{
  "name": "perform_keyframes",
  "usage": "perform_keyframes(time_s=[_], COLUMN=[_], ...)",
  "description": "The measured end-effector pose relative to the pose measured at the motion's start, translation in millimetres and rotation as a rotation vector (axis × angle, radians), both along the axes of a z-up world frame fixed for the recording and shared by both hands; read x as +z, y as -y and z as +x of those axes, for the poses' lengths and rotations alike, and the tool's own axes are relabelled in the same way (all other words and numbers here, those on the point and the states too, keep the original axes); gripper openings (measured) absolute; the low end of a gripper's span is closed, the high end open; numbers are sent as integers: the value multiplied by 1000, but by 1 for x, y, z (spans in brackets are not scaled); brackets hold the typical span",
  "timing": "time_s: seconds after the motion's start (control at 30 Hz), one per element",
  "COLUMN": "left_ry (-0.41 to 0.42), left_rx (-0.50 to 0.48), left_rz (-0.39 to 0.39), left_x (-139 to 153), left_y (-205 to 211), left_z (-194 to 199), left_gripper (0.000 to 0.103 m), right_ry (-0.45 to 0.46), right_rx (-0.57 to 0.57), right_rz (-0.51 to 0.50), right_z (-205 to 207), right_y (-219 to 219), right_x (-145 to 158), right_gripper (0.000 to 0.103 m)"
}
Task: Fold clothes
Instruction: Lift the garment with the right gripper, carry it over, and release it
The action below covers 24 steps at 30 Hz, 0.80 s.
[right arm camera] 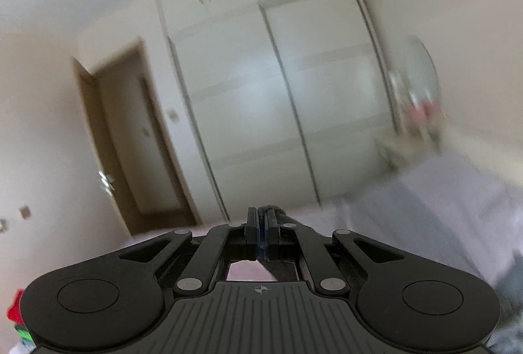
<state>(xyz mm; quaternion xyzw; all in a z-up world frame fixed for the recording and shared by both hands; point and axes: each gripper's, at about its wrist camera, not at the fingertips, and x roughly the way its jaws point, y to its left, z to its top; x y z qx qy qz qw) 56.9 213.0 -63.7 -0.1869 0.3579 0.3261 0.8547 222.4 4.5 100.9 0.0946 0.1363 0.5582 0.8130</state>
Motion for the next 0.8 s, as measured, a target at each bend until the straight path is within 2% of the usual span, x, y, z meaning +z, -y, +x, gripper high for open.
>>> perform_keyframes(time_s=[0.13, 0.27, 0.33, 0.4, 0.43, 0.47, 0.5, 0.53, 0.67, 0.8], left_ry=[46, 76, 86, 85, 80, 72, 63, 48, -16, -91], left_rx=[93, 175, 209, 242, 258, 273, 288, 305, 375, 431], left_rz=[33, 60, 74, 88, 92, 93, 94, 91, 67, 35], left_x=[21, 38, 44, 47, 47, 46, 44, 41, 24, 1], left_y=[-16, -27, -28, -28, -28, -28, -28, -27, -22, -6], left_z=[-80, -158, -196, -232, -249, -266, -284, -299, -353, -398], left_gripper=[79, 79, 79, 79, 79, 79, 79, 79, 79, 79], right_ry=[30, 65, 52, 14, -14, -44, -60, -73, -152, -192], right_rx=[68, 122, 154, 169, 164, 157, 151, 146, 138, 180], right_rz=[108, 140, 106, 23, -20, -64, -96, -125, -276, -425], right_z=[-51, -108, -134, -152, -161, -170, -179, -187, -213, -243], right_y=[-16, -36, -51, -68, -75, -82, -85, -87, -92, -77], right_x=[51, 81, 83, 73, 63, 51, 38, 25, -34, -71], right_gripper=[0, 0, 1, 2, 20, 64, 85, 92, 92, 92])
